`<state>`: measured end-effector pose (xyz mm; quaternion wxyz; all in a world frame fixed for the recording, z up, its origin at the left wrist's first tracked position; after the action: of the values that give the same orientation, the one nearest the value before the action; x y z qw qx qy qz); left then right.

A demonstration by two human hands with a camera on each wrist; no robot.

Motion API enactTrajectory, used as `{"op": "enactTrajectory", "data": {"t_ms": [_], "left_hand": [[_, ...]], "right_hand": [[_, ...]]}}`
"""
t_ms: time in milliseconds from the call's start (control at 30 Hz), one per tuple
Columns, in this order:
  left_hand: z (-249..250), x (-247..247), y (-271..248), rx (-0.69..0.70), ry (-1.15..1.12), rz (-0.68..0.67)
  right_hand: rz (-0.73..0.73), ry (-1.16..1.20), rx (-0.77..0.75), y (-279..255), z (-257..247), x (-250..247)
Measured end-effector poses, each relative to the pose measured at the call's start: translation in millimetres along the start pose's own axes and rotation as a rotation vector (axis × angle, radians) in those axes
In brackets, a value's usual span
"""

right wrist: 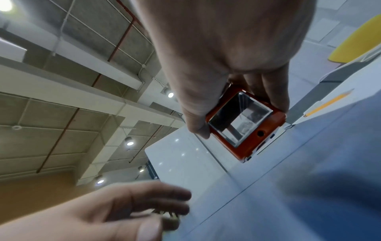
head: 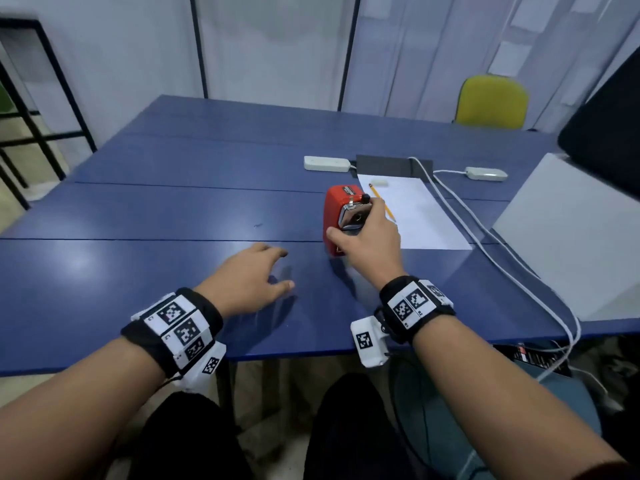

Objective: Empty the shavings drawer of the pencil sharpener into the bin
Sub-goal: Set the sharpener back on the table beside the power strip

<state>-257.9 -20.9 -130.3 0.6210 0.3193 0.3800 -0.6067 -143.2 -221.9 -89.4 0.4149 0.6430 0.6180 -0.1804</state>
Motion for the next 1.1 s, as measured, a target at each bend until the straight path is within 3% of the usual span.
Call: {"op": "enactTrajectory", "data": {"t_ms": [167,600,867,1100], "left_hand": [[-22.1,25.3,-3.7,-0.103,0.216,-0.232],[-31.0,41.6,-1.7,-0.261,0.300,-0.472],[-36.3,52.9,4.2,-0.343,0.294,-0.611],[-42.2,55.7,8.3,-0.353,0.305,-0.627]], "right_hand": [[-0.027,-0.023,0.045,61.3,19.5,15.2],[0.023,0.044,0.150,207.0,32.2,81.8],[0.024,0.124,0.153,240.3,54.8,114.8],[-0.002,0.133,0.162,250.6,59.3,122.5]]}}
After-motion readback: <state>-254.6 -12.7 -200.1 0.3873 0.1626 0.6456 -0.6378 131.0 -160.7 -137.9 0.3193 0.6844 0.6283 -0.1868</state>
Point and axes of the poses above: each hand's wrist, its own y-axis towards the middle knuckle, its own x-axis out of the palm, z = x × y, the point moved 8 cm from there along y, towards the middle knuckle, and after that the axes turned 10 degrees about -y, right-handed, at the moved point
